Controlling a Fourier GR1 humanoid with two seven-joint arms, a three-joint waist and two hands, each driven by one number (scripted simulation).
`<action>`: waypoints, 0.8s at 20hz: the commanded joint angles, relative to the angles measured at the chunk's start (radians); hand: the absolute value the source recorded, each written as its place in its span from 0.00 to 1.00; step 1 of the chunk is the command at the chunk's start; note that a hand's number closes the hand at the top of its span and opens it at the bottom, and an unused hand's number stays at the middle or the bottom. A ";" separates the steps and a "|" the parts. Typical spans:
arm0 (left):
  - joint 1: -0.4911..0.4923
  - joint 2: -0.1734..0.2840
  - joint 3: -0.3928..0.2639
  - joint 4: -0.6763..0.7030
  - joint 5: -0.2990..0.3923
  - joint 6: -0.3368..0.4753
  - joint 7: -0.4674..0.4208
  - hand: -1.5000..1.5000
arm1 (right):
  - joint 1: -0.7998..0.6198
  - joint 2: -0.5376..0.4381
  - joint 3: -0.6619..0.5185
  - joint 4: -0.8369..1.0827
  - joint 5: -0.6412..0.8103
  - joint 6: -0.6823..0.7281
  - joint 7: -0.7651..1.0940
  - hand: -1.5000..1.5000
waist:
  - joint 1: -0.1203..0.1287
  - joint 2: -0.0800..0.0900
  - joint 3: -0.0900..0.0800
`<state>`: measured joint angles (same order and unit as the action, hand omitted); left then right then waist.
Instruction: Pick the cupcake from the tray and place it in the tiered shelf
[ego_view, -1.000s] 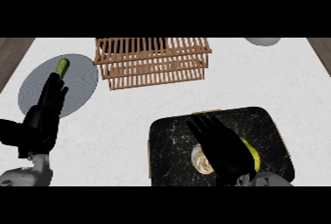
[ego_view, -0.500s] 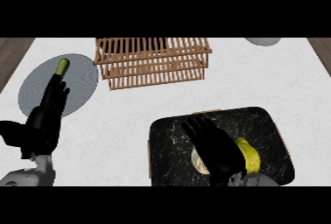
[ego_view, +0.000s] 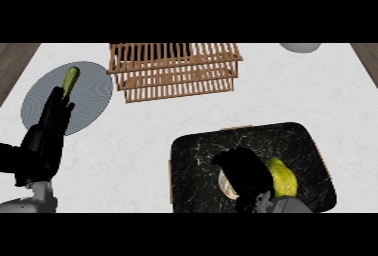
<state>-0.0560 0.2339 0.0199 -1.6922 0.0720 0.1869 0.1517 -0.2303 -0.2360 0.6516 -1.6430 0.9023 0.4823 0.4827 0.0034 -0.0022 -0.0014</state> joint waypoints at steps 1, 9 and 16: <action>-0.060 -0.018 0.026 0.068 -0.011 0.003 -0.021 0.50 | 0.035 -0.025 0.042 0.003 0.077 -0.021 -0.066 1.00 | -0.005 0.002 0.001; -0.017 -0.031 0.005 -0.020 -0.052 0.000 0.025 0.50 | -0.052 -0.035 -0.038 0.062 0.152 -0.101 -0.226 1.00 | -0.001 0.002 0.002; -0.039 -0.029 -0.005 -0.018 -0.022 -0.025 0.022 0.50 | -0.088 0.231 0.088 0.189 0.075 -0.275 0.384 1.00 | 0.055 0.011 0.003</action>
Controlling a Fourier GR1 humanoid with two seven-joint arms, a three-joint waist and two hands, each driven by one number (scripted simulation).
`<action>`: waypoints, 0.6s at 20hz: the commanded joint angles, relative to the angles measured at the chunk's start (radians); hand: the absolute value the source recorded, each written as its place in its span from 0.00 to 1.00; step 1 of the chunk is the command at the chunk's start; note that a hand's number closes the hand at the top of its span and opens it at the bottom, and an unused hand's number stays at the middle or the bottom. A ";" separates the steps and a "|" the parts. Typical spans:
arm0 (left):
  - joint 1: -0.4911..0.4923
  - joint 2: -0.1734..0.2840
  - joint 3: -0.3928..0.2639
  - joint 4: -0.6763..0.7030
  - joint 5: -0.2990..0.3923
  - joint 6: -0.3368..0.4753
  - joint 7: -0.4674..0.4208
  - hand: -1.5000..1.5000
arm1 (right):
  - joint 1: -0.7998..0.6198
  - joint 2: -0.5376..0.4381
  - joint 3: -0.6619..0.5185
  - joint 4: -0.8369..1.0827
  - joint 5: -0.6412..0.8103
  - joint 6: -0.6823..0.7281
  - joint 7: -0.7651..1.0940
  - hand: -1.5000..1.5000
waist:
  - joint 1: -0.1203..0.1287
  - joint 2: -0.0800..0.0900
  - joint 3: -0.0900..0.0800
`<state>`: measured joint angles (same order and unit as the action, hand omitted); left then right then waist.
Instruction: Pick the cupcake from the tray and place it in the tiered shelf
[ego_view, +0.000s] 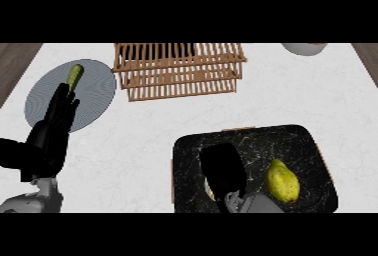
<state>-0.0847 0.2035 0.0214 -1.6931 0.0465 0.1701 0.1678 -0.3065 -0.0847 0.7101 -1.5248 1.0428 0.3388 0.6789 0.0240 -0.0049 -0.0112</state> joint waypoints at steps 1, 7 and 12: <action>0.001 -0.008 -0.022 -0.007 -0.020 0.004 -0.002 0.50 | -0.022 0.080 0.051 0.056 -0.120 -0.144 0.229 1.00 | 0.031 0.013 0.012; -0.044 -0.011 -0.024 0.021 -0.012 -0.007 0.020 0.50 | -0.245 0.083 0.154 0.005 -0.316 -0.316 0.434 1.00 | 0.045 0.011 0.011; -0.036 -0.013 -0.025 0.021 -0.018 -0.004 0.014 0.50 | -0.356 0.084 0.112 -0.127 -0.293 -0.532 0.546 1.00 | 0.034 0.001 0.010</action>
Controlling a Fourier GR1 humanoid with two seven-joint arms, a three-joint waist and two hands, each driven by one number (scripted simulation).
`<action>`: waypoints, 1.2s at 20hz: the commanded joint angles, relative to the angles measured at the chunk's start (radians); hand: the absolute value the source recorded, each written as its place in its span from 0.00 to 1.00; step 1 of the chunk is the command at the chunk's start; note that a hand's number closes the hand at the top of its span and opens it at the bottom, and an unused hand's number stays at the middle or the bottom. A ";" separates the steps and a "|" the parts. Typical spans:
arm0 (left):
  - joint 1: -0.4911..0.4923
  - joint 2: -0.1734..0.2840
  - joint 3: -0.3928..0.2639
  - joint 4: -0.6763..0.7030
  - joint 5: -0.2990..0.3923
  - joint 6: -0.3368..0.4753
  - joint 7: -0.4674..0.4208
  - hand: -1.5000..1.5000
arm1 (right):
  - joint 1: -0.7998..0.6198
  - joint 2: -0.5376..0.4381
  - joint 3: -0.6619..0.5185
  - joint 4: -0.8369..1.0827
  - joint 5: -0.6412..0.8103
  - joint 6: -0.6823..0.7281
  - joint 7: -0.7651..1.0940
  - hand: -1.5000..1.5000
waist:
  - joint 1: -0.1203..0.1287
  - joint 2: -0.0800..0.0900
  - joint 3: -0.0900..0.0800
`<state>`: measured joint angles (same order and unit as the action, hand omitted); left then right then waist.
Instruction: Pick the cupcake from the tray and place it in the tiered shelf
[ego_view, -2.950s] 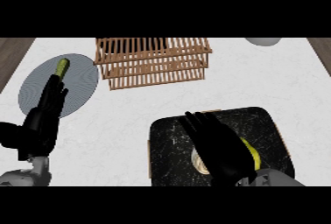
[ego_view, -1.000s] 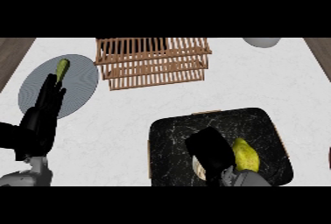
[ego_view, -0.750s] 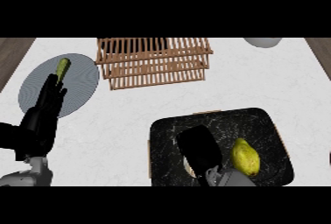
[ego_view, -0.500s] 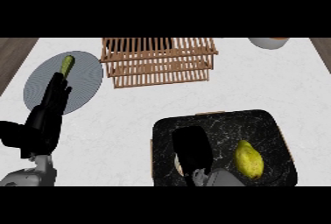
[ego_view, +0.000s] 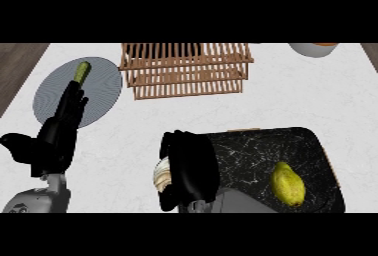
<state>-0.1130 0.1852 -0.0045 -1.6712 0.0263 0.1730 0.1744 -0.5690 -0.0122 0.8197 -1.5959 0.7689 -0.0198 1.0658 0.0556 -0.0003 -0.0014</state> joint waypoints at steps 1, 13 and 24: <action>-0.035 0.016 0.023 0.005 0.009 0.000 0.028 0.50 | -0.157 0.012 -0.030 -0.076 -0.011 -0.153 0.194 1.00 | -0.008 -0.006 0.000; 0.015 0.009 0.036 0.016 0.007 -0.003 -0.017 0.50 | -0.466 0.011 -0.188 -0.014 0.087 -0.059 0.414 1.00 | -0.035 -0.007 -0.001; 0.059 0.001 0.024 -0.009 -0.011 -0.008 -0.039 0.50 | -0.427 0.012 -0.331 0.207 0.171 -0.237 0.198 1.00 | -0.043 -0.001 0.001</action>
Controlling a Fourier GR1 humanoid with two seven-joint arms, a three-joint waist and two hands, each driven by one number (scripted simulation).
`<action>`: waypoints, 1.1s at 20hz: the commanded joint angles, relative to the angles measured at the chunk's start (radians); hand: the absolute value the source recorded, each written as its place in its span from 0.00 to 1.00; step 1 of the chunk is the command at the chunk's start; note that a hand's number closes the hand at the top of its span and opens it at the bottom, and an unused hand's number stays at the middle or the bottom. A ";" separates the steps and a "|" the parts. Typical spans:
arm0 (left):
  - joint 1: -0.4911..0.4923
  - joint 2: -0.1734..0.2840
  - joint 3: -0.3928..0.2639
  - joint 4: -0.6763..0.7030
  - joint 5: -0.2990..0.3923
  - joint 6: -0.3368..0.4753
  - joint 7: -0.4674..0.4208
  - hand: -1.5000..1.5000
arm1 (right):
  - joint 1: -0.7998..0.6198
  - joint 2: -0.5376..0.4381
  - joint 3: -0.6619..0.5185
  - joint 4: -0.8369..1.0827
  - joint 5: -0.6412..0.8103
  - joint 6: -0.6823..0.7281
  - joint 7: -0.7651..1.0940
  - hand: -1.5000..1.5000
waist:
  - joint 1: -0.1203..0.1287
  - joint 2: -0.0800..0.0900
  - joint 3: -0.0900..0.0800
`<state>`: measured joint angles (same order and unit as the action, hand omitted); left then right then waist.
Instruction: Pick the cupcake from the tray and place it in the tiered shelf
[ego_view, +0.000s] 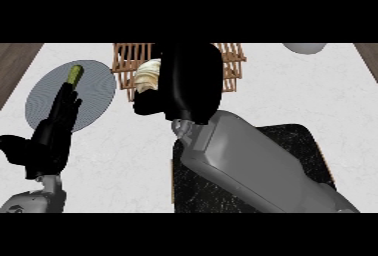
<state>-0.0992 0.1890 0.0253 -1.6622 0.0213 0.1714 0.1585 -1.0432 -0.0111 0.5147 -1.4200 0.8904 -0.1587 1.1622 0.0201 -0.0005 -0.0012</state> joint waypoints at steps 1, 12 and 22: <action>-0.003 -0.032 -0.047 -0.010 -0.045 0.024 -0.007 0.50 | -0.008 0.011 -0.045 0.120 0.009 -0.151 0.077 1.00 | 0.003 0.005 0.001; -0.026 -0.029 -0.015 0.036 -0.014 -0.009 -0.019 0.50 | -0.081 0.011 -0.058 0.457 -0.025 -0.438 -0.117 1.00 | 0.015 0.011 0.000; -0.019 -0.028 -0.003 0.030 -0.004 -0.031 -0.045 0.50 | -0.159 0.011 -0.196 0.739 -0.175 -0.634 -0.325 1.00 | 0.028 0.015 0.001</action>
<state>-0.1152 0.1667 0.0251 -1.6456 0.0129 0.1524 0.1398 -1.1974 -0.0027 0.3577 -0.7449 0.7548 -0.6445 0.8577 0.0426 0.0121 -0.0007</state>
